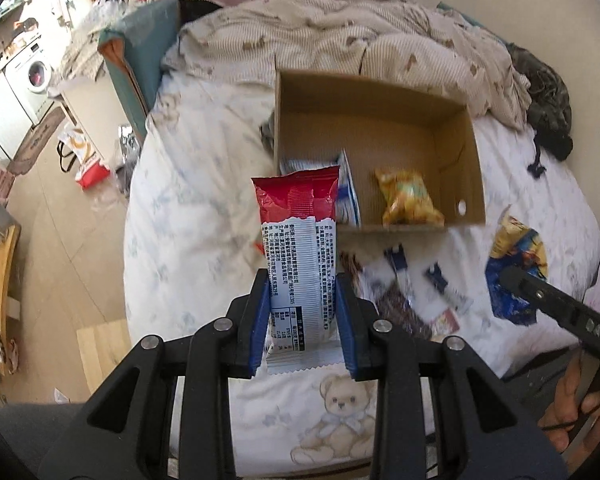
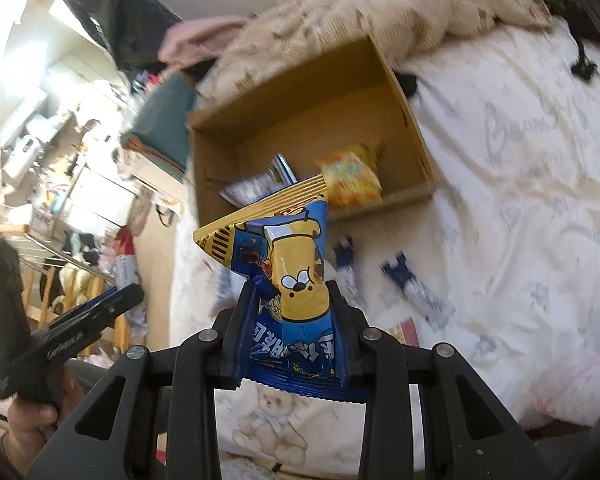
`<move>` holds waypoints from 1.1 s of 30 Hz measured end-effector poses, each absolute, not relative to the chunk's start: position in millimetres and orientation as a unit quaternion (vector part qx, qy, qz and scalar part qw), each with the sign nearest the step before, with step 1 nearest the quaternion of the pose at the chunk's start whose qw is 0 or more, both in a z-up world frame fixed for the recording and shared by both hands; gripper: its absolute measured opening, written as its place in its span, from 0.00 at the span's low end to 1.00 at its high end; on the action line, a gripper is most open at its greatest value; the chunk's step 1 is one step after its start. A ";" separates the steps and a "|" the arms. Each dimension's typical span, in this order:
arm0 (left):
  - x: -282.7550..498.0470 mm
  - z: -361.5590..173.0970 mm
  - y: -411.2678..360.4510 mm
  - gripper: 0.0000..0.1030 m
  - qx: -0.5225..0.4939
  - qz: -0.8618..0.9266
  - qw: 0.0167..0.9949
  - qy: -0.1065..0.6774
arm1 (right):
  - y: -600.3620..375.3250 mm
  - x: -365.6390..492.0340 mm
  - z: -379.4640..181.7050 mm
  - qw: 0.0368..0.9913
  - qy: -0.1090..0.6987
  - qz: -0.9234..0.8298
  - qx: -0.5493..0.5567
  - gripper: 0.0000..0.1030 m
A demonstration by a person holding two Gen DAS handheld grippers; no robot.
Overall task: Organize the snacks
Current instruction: 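Lower both held snacks into the box and open both tools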
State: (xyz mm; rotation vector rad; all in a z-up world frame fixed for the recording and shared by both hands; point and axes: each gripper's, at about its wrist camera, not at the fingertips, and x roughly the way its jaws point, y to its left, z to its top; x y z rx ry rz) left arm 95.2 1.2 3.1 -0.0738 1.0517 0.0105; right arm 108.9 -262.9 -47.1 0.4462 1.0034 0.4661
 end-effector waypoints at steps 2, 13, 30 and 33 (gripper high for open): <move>106.3 2.4 0.7 0.26 -0.033 0.006 0.868 0.495 | -264.1 109.5 -36.8 0.839 0.450 0.226 0.207 0.33; 142.2 11.0 -7.5 0.26 -0.019 0.002 0.880 0.475 | -262.5 143.8 -11.1 0.868 0.399 0.220 0.194 0.32; 213.9 -20.9 -17.6 0.26 -0.013 0.002 0.874 0.485 | -256.0 229.7 -40.2 0.861 0.441 0.179 0.181 0.32; 226.8 -31.6 -21.1 0.26 -0.014 0.001 0.874 0.486 | -252.7 240.2 -52.2 0.854 0.462 0.164 0.172 0.32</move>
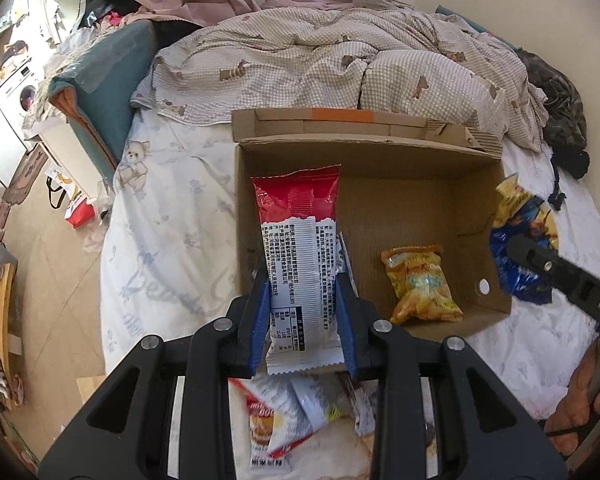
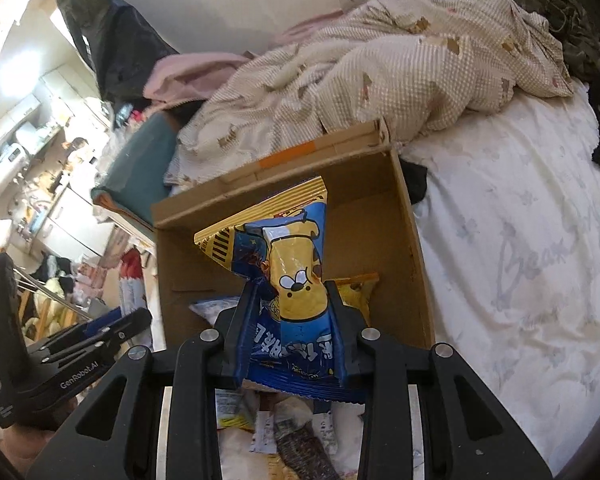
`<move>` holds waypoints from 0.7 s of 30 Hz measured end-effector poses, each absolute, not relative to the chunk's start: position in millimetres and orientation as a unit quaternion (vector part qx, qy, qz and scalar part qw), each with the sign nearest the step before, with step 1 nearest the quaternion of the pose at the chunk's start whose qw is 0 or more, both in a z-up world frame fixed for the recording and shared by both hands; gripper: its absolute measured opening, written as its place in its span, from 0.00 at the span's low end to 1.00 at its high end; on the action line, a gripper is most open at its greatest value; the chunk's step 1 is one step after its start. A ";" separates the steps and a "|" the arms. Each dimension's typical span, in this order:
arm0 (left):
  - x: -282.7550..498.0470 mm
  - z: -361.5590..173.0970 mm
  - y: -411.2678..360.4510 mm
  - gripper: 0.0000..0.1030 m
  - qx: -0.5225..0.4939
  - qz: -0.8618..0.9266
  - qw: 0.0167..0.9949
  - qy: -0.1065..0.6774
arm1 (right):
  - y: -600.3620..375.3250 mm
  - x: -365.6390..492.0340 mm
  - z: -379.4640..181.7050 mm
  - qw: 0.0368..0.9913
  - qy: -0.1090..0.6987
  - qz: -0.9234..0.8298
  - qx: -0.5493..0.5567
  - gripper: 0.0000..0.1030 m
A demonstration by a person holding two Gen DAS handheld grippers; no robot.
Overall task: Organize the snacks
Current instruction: 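Lower both held snacks into the box and open both tools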
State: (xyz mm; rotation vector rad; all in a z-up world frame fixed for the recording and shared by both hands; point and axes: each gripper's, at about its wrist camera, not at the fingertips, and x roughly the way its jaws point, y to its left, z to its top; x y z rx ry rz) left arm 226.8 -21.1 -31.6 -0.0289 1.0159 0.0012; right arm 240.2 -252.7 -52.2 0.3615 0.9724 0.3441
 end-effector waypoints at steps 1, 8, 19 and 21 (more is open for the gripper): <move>230.2 -35.7 -21.8 0.26 -0.018 -0.004 0.874 0.486 | -252.3 243.6 -57.0 0.850 0.471 0.159 0.172 0.32; 243.1 -58.4 -29.1 0.26 -0.008 -0.028 0.869 0.494 | -259.0 254.6 -85.3 0.828 0.516 0.129 0.177 0.32; 247.2 -69.0 -23.9 0.26 -0.028 -0.029 0.864 0.502 | -263.7 254.0 -90.3 0.823 0.524 0.121 0.182 0.32; 246.6 -68.8 -25.5 0.26 -0.024 -0.030 0.865 0.500 | -262.3 253.8 -89.9 0.824 0.523 0.123 0.181 0.34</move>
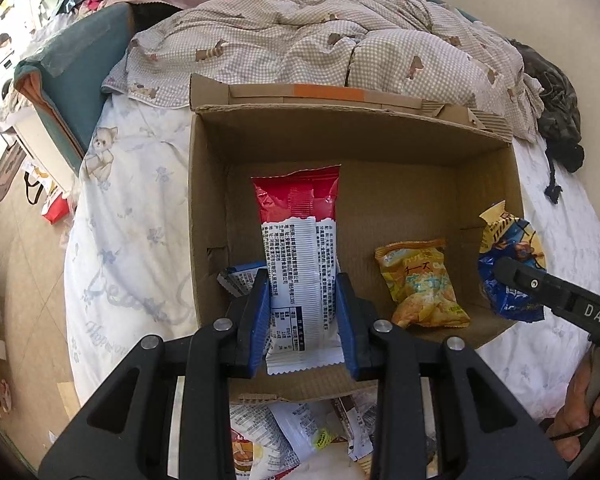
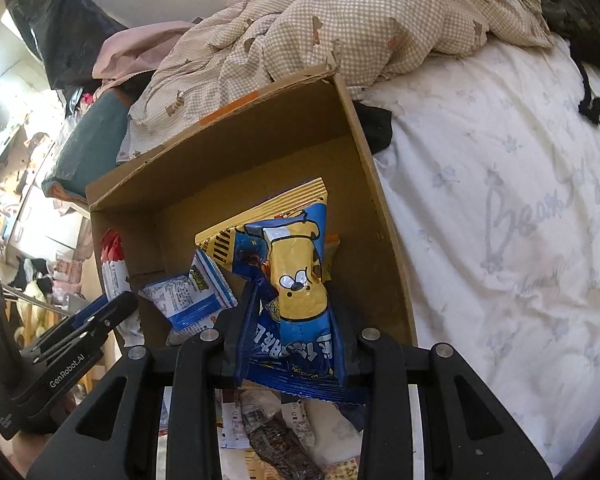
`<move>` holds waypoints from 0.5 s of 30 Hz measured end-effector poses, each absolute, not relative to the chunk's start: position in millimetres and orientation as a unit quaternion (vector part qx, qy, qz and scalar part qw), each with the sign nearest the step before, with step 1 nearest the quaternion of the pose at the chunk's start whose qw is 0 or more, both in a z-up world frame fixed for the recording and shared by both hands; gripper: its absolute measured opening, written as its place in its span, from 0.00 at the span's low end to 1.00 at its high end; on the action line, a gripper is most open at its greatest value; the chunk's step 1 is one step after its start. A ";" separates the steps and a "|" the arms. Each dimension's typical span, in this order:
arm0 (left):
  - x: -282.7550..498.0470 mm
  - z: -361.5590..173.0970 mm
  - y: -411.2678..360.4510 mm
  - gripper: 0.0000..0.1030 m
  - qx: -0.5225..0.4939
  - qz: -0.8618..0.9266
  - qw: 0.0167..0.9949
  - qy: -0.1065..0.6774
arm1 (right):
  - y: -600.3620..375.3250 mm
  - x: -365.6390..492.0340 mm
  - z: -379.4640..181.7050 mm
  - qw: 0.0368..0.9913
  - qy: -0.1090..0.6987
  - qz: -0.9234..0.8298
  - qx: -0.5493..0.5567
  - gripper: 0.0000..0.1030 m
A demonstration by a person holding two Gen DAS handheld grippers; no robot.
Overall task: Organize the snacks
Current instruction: 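Lower both held snacks into the box and open both tools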
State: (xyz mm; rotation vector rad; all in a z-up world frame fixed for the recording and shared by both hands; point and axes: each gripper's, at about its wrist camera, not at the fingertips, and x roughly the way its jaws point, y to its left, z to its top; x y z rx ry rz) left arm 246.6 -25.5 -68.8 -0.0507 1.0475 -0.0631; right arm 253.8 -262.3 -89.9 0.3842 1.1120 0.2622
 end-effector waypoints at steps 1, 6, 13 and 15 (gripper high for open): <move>246.6 -68.9 -26.1 0.27 -0.024 -0.032 0.865 0.500 | -261.7 254.4 -89.7 0.823 0.523 0.124 0.182 0.34; 244.7 -71.0 -29.3 0.27 -0.029 -0.043 0.864 0.501 | -260.3 254.7 -86.5 0.826 0.517 0.129 0.183 0.35; 243.2 -71.7 -33.4 0.36 -0.029 -0.055 0.862 0.503 | -260.9 254.8 -86.5 0.821 0.519 0.134 0.196 0.38; 241.9 -69.7 -34.6 0.53 -0.030 -0.057 0.863 0.501 | -261.5 254.4 -87.0 0.820 0.518 0.135 0.203 0.55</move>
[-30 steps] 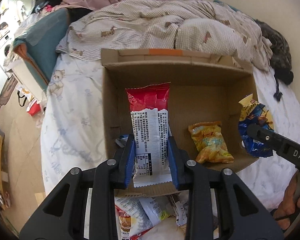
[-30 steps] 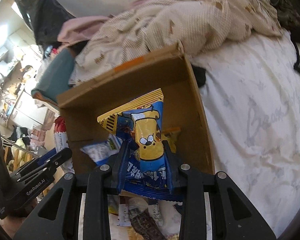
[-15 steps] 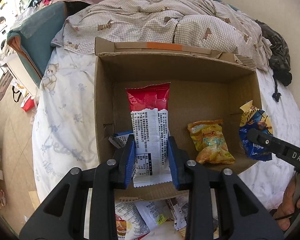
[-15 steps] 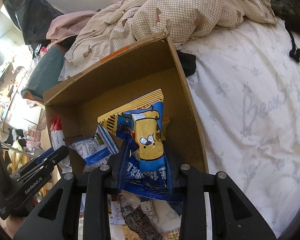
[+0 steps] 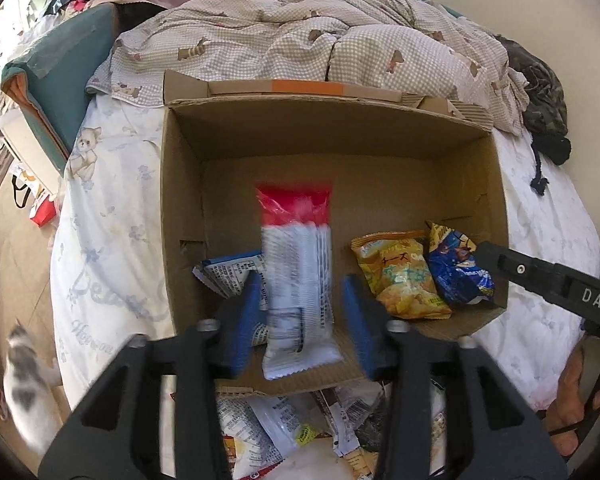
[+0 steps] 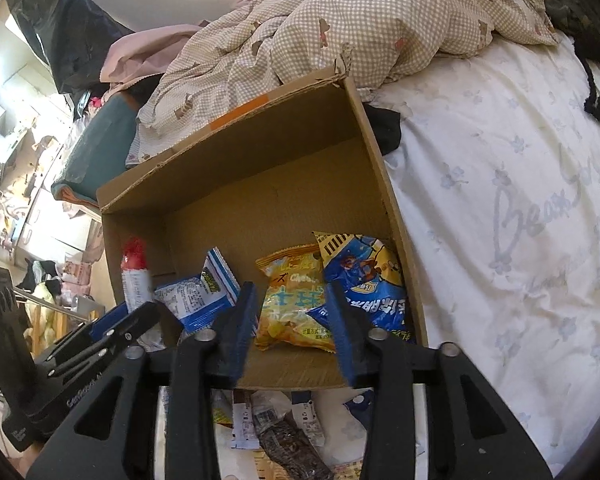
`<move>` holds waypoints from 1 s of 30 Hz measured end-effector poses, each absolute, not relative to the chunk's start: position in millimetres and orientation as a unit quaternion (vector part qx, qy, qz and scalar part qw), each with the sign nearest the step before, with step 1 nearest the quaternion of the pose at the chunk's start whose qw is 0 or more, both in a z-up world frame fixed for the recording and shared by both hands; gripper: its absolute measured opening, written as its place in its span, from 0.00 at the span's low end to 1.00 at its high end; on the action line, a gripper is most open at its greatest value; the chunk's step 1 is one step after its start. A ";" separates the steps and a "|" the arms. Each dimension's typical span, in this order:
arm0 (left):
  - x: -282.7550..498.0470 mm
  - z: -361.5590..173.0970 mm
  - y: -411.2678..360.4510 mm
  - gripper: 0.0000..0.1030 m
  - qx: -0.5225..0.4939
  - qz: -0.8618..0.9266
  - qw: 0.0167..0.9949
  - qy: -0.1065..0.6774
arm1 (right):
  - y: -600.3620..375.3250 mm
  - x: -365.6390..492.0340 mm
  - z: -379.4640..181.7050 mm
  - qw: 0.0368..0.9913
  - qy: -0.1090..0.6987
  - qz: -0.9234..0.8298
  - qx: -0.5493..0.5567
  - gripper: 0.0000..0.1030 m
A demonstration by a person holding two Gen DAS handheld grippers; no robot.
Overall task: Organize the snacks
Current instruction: 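Lower both held snacks into the box and open both tools, then withdraw both tools from the box toward the remaining snacks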
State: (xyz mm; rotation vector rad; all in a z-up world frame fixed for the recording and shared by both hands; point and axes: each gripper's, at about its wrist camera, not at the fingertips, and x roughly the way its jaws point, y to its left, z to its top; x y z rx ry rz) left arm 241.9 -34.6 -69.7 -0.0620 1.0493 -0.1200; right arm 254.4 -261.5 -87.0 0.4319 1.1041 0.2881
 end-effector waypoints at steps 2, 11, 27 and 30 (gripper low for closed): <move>239.9 -66.6 -34.5 0.73 -0.031 -0.057 0.867 0.494 | -260.3 253.7 -86.1 0.819 0.516 0.138 0.207 0.60; 234.9 -60.5 -30.6 0.84 -0.029 -0.052 0.874 0.482 | -255.7 251.7 -78.4 0.838 0.494 0.130 0.193 0.86; 202.5 -15.2 -8.1 1.00 -0.046 -0.021 0.926 0.373 | -260.1 234.2 -43.9 0.889 0.397 0.142 0.178 0.97; 197.4 -16.5 -2.1 1.00 -0.053 -0.002 0.922 0.383 | -255.1 224.1 -36.0 0.895 0.388 0.144 0.165 0.99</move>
